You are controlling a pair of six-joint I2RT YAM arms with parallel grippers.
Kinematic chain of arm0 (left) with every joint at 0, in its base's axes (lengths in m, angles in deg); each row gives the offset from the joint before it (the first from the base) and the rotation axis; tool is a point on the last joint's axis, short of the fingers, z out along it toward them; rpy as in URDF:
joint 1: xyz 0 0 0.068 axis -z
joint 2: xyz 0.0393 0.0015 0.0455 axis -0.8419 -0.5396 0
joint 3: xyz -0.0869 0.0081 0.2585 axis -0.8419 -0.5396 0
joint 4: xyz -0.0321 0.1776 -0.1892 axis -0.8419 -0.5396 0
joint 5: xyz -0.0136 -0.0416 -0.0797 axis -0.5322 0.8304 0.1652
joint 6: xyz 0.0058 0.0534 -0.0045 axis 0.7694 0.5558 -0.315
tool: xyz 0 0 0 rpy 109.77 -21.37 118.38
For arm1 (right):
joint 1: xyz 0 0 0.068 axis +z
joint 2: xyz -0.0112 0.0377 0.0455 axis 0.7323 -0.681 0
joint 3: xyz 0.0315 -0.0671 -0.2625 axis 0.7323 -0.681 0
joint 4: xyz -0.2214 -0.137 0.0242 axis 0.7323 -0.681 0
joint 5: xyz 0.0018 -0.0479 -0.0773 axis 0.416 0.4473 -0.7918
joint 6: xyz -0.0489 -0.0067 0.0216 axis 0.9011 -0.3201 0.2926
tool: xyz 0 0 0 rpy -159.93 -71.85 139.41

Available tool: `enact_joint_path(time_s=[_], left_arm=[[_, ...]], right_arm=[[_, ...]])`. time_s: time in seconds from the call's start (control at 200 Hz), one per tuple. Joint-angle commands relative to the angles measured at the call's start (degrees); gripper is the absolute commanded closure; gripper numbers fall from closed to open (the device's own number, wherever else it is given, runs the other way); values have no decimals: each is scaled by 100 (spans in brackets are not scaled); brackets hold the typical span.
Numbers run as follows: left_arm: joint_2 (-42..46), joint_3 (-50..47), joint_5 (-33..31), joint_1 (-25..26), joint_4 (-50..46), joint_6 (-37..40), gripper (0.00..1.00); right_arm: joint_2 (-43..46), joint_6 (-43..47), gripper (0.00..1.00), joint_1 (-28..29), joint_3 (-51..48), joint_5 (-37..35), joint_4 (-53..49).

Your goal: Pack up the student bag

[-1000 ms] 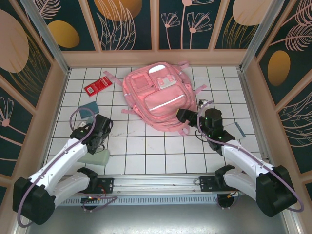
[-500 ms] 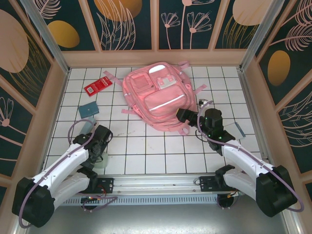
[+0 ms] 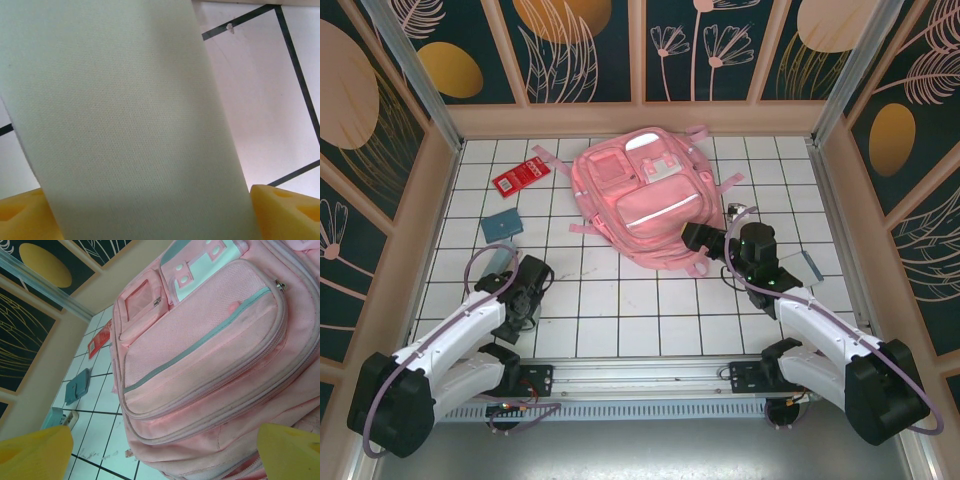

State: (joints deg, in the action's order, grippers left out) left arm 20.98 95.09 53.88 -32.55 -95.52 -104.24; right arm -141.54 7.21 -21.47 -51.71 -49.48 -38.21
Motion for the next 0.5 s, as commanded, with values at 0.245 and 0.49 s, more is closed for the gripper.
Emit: enact_joint_path(time_s=[0.245,0.49], left_arm=[[84,65,4,-12,242,439,39],[-6,119,803,93,1189,812,39]], right_arm=[[36,36,5,36,-36,-21,224],[43,51,5,33,-40,-103,202]])
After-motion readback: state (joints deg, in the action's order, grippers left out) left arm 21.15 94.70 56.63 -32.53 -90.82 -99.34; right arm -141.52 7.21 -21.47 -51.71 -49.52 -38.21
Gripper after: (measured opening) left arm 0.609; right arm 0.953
